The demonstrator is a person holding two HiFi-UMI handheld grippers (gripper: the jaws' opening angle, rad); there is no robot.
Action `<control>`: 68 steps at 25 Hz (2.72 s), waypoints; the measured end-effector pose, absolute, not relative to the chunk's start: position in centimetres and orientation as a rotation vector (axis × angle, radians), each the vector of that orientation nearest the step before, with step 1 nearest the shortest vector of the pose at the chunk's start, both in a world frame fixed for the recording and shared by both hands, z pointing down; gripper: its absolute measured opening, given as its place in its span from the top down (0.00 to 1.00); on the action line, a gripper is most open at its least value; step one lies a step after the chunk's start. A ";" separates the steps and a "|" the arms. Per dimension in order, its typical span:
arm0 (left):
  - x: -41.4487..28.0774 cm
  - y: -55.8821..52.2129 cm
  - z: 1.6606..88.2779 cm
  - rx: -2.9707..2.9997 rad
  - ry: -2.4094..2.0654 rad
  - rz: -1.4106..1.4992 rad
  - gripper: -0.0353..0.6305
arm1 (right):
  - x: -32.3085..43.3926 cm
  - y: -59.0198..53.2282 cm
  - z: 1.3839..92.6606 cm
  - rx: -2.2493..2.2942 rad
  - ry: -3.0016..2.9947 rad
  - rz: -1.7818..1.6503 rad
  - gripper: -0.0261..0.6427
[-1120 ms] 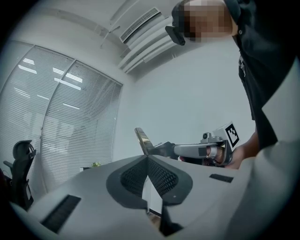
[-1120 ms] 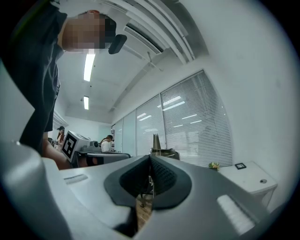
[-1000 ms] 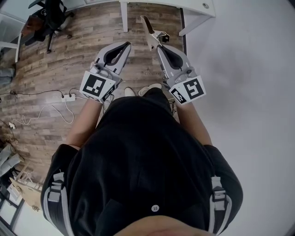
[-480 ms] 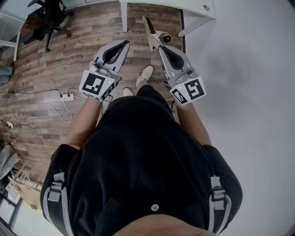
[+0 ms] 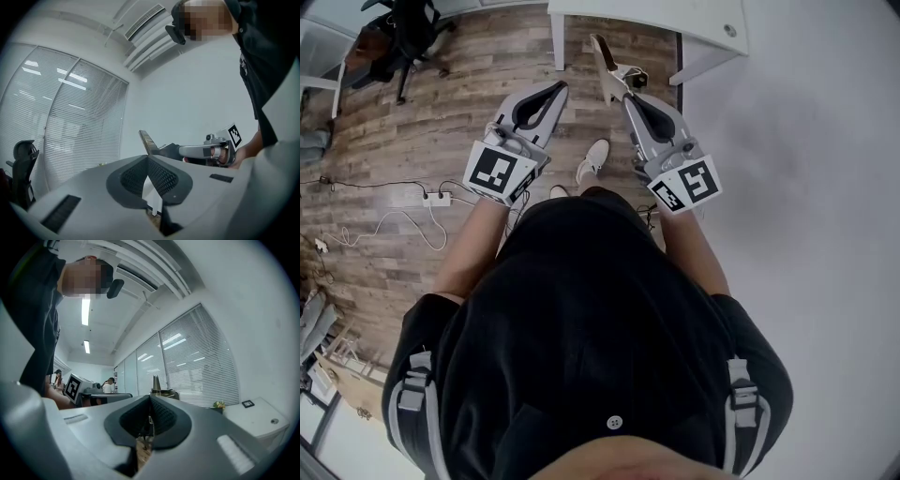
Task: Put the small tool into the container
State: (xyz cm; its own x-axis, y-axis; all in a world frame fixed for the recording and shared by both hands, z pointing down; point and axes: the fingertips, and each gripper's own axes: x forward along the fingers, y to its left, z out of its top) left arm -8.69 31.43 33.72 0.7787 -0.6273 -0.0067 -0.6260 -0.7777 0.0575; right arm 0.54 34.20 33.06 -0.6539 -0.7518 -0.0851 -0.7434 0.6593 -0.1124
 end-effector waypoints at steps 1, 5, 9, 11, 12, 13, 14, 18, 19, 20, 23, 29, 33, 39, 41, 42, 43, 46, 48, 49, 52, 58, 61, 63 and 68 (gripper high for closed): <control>-8.6 31.5 33.9 2.912 -1.030 -0.043 0.94 | 0.6 34.2 33.1 -1.235 2.748 -0.099 0.94; -8.1 31.1 34.4 2.914 -1.034 -0.053 0.94 | 1.0 33.8 33.6 -1.216 2.751 -0.082 0.94; -7.1 27.4 34.6 2.905 -1.035 -0.010 0.94 | 2.1 30.0 33.3 -1.206 2.764 -0.091 0.94; -6.3 24.5 33.8 2.897 -1.040 -0.011 0.94 | 2.9 27.0 32.6 -1.200 2.772 -0.105 0.94; -6.1 23.8 33.5 2.895 -1.045 -0.023 0.94 | 3.1 26.4 32.5 -1.197 2.775 -0.107 0.94; -6.0 23.5 33.3 2.894 -1.053 -0.037 0.94 | 3.2 26.2 32.5 -1.194 2.777 -0.106 0.94; -6.0 23.5 33.3 2.895 -1.061 -0.045 0.94 | 3.2 26.3 32.6 -1.190 2.779 -0.105 0.94; -6.1 23.9 33.7 2.894 -1.076 -0.021 0.94 | 3.4 26.4 33.1 -1.172 2.788 -0.115 0.94; -5.8 23.2 33.4 2.893 -1.081 -0.020 0.94 | 3.7 25.6 33.0 -1.166 2.790 -0.122 0.94; -5.3 21.9 33.2 2.887 -1.089 -0.021 0.94 | 4.3 24.2 32.9 -1.158 2.792 -0.131 0.94; -3.8 18.0 32.8 2.869 -1.123 -0.004 0.94 | 6.0 20.0 32.9 -1.133 2.796 -0.152 0.94; -3.5 18.0 33.2 2.865 -1.169 0.014 0.94 | 6.6 19.5 33.0 -1.093 2.810 -0.130 0.94; -2.4 16.8 32.8 2.865 -1.187 0.022 0.94 | 7.4 18.0 32.5 -1.071 2.818 -0.122 0.94; -1.2 14.6 33.5 2.839 -1.202 0.079 0.94 | 9.2 15.8 32.8 -1.078 2.803 -0.137 0.94; -1.2 14.3 33.8 2.840 -1.205 0.072 0.94 | 9.5 15.6 33.0 -1.083 2.801 -0.143 0.94; -1.1 14.1 34.0 2.841 -1.205 0.070 0.94 | 9.7 15.3 33.3 -1.086 2.798 -0.148 0.94; -1.0 13.8 34.2 2.840 -1.204 0.072 0.94 | 10.0 15.0 33.6 -1.092 2.795 -0.154 0.94; -0.9 12.8 34.8 2.831 -1.189 0.087 0.94 | 10.2 13.9 34.0 -1.110 2.786 -0.171 0.94; -1.0 12.0 35.4 2.820 -1.178 0.086 0.94 | 10.0 13.2 34.1 -1.115 2.787 -0.174 0.94; -1.0 11.5 35.6 2.818 -1.172 0.085 0.94 | 10.0 12.7 34.2 -1.117 2.790 -0.174 0.94; -0.9 9.8 35.9 2.826 -1.152 0.088 0.94 | 9.8 11.2 34.6 -1.126 2.794 -0.170 0.94; -0.6 4.7 36.7 2.855 -1.104 0.078 0.94 | 9.6 6.6 35.4 -1.160 2.801 -0.154 0.94; -1.1 0.1 35.7 2.861 -1.075 0.063 0.94 | 8.9 2.0 35.1 -1.198 2.809 -0.159 0.94; -1.3 -1.8 35.6 2.874 -1.058 0.057 0.94 | 8.7 0.2 35.3 -1.225 2.812 -0.155 0.94; -1.3 -6.2 36.0 2.888 -1.013 0.042 0.94 | 8.3 -3.8 36.1 -1.265 2.820 -0.150 0.94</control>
